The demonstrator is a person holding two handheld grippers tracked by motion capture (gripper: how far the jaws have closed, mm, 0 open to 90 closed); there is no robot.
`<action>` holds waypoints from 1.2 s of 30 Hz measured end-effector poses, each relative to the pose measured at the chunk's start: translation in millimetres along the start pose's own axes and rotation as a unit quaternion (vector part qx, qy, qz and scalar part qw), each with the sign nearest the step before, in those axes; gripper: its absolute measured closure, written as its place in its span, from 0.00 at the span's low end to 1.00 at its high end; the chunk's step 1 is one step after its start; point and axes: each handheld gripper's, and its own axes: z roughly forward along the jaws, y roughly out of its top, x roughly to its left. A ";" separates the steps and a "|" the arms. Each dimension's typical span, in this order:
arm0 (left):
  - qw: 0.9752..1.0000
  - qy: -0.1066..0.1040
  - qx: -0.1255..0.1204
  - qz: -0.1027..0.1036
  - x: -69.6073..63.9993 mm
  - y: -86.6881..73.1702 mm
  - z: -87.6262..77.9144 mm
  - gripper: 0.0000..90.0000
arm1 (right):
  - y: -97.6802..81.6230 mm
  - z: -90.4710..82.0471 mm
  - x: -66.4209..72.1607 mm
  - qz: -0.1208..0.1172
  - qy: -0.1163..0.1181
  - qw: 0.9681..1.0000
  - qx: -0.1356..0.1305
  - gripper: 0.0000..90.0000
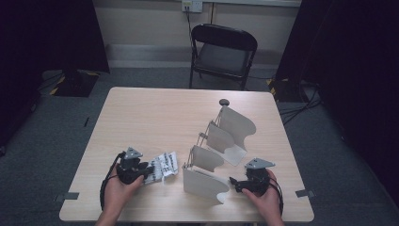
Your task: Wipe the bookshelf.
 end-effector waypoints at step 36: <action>0.999 0.019 -0.010 0.048 3.8 -10.3 -9.0 0.34 | 49.3 -0.6 31.8 -0.067 0.093 0.993 -0.028 0.38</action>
